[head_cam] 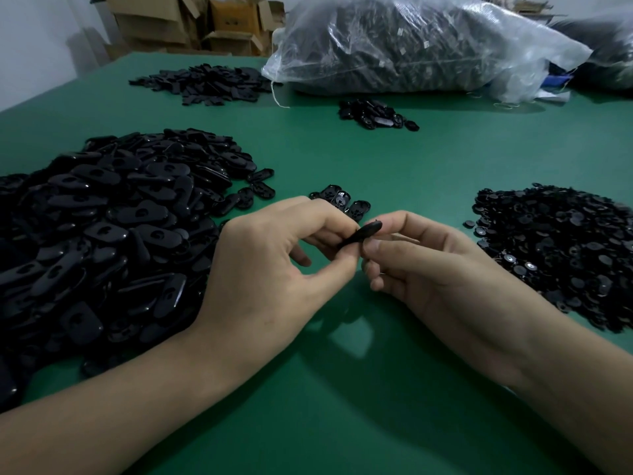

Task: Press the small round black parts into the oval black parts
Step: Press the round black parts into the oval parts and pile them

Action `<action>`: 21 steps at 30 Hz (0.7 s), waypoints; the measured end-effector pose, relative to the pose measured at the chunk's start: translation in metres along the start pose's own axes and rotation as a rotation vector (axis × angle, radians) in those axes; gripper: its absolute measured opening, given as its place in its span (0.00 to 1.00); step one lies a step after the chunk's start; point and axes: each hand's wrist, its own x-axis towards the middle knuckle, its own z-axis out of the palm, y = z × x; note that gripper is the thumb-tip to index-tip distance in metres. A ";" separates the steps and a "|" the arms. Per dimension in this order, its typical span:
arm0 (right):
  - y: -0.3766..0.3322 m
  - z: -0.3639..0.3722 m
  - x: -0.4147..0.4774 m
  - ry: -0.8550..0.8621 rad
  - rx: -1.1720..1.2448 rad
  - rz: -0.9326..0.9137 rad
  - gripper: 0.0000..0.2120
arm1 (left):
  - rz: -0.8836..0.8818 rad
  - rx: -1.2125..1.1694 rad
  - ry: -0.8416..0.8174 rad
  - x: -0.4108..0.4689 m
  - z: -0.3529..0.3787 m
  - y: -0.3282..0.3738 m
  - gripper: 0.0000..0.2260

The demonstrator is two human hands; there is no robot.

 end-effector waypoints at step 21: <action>-0.002 -0.001 -0.002 -0.029 0.027 0.016 0.12 | 0.259 0.214 0.076 0.000 -0.003 -0.002 0.04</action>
